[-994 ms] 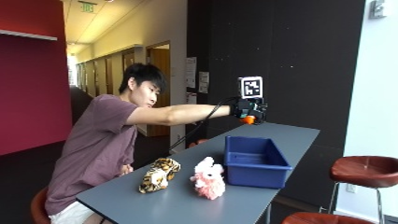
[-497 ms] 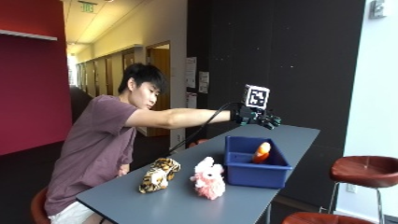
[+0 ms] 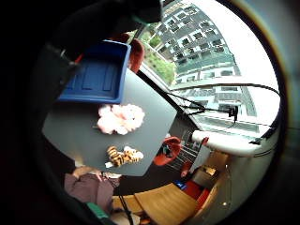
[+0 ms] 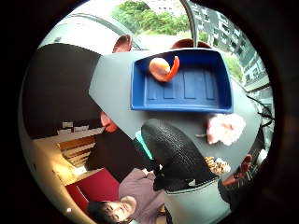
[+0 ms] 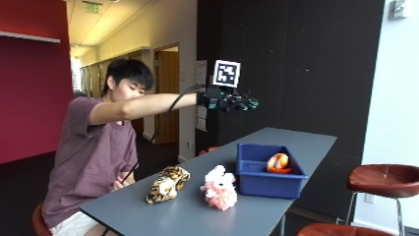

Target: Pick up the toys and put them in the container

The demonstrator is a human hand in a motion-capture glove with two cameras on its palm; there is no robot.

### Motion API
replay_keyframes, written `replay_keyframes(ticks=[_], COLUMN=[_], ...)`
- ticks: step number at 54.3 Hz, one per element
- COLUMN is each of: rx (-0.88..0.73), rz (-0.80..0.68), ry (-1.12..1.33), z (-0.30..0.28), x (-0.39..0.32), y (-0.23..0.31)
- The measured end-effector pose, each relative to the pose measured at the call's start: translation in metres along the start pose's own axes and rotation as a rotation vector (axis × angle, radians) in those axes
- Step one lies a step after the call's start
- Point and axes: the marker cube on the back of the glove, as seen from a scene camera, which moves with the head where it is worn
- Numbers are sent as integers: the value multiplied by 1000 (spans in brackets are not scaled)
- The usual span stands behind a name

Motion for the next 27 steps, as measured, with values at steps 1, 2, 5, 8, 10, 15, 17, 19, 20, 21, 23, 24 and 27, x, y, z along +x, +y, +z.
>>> replay_keyframes(ticks=[1,2,5,8,10,15,17,19,20,21,23,24,27], rx=[-3,-4,-3,-5,-6,-34,-62,-87,-96,-103,-117,-127,-172], rz=[-10,-26,46,142,148,18,-13,4,6,2,-8,-12,-18], ry=[-6,-10,10,36,35,36,36,24,19,18,10,1,-24], z=[1,2,9,20,28,59,79,100,110,121,142,153,190], x=[5,11,39,64,77,101,106,106,105,104,104,104,104], y=[9,17,37,55,69,111,127,141,146,151,159,163,172])
